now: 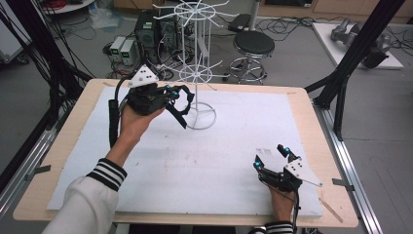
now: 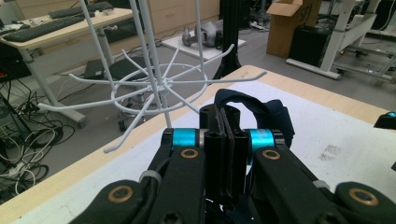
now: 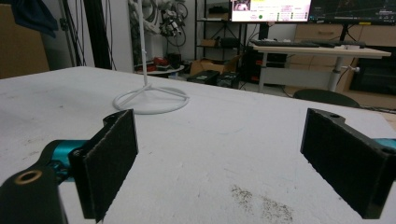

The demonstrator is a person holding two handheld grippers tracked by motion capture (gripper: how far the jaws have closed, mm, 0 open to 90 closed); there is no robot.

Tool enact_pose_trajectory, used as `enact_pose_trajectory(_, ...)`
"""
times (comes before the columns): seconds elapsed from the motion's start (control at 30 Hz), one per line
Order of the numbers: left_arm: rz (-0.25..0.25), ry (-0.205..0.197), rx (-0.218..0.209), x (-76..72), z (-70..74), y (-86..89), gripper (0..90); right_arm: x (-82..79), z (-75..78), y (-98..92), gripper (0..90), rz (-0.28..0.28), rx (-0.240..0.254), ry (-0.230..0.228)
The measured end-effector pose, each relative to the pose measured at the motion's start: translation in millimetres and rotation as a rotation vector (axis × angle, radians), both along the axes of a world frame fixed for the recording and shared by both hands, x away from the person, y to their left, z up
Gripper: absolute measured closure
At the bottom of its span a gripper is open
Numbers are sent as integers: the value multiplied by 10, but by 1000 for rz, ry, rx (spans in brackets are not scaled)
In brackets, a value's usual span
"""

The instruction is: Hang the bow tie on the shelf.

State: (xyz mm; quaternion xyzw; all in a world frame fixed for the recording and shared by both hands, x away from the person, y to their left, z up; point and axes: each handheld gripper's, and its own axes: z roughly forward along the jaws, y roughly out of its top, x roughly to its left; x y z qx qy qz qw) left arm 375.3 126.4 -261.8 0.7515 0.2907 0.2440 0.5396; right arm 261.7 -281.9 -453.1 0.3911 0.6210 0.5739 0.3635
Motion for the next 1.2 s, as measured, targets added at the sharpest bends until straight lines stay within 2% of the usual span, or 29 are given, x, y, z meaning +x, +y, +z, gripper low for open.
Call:
enact_pose_trajectory(0.33,58,41,-16,216,46,-124,882,4,1,-3,102,0,-1,0)
enact_pose_trajectory(0.5,81,65,21,295,59,-191,880,4,1,-4,102,1,1,1)
enact_pose_trajectory(0.7,101,86,30,344,60,-216,866,1,1,-4,102,1,6,5)
enact_pose_trajectory(0.8,104,93,43,356,60,-212,809,3,1,-5,102,1,2,2)
enact_pose_trajectory(0.93,117,91,41,365,56,-204,703,1,0,-4,102,1,6,6)
enact_pose_trajectory(1.03,121,83,49,361,70,-193,682,1,0,-4,102,0,6,6)
enact_pose_trajectory(1.13,123,78,47,348,84,-177,557,1,0,-4,102,1,5,6)
enact_pose_trajectory(1.2,126,53,40,317,97,-170,471,1,1,-6,102,2,6,6)
